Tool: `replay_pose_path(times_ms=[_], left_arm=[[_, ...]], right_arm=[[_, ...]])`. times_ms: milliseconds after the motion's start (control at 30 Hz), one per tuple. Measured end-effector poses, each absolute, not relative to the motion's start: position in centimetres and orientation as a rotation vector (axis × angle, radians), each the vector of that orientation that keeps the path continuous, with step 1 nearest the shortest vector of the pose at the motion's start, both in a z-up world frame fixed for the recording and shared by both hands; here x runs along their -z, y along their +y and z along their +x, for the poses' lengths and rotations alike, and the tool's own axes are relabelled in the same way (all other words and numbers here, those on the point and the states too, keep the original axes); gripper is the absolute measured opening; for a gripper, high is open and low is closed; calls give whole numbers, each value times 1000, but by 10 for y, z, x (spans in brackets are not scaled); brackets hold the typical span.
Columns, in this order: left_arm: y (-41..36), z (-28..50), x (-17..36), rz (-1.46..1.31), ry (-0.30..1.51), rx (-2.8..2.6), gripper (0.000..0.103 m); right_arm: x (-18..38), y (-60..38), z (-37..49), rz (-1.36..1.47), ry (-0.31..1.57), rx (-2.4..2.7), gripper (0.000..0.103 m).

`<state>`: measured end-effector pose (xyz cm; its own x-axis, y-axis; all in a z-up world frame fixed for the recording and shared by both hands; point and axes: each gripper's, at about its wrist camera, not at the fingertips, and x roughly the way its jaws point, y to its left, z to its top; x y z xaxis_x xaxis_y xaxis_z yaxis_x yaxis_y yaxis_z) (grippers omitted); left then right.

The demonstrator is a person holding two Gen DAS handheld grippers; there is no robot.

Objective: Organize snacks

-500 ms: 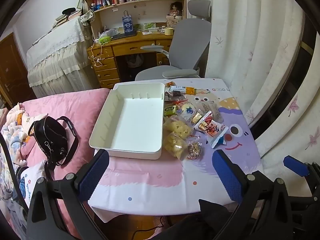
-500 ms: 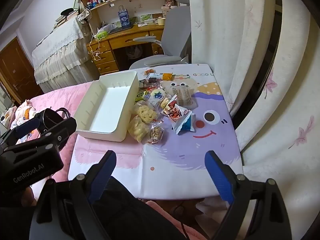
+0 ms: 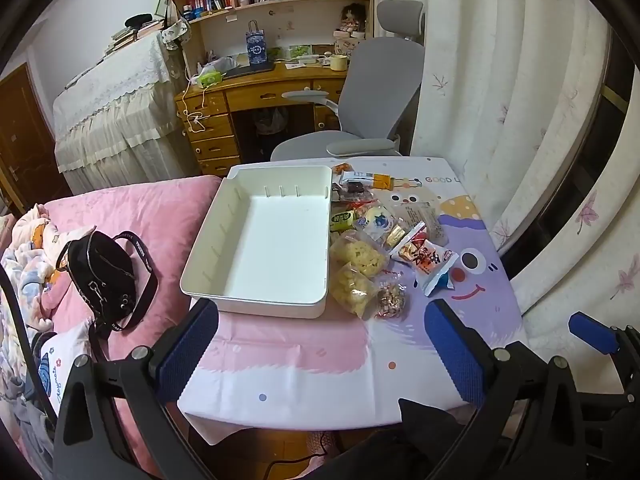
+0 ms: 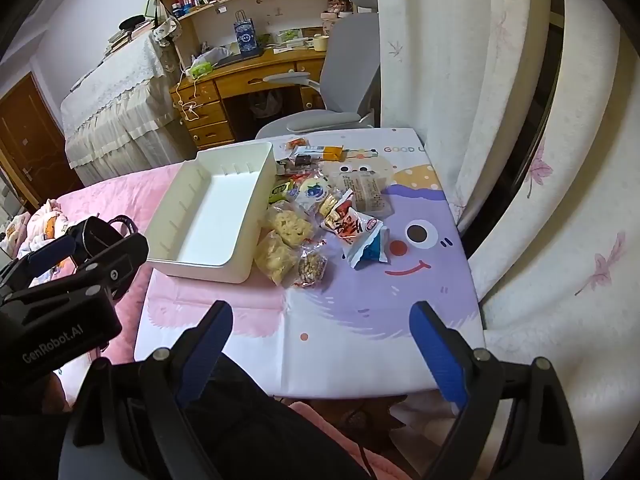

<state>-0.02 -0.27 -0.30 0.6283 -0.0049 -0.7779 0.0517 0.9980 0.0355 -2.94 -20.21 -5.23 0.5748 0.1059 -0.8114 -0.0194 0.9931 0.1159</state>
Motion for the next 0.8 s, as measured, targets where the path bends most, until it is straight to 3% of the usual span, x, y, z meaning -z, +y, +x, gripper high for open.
replay_pose_path(times_ms=[800], left_arm=[[19,18,-6,53,890,121,102]], right_arm=[[41,-187,-18,72,919,7,91]])
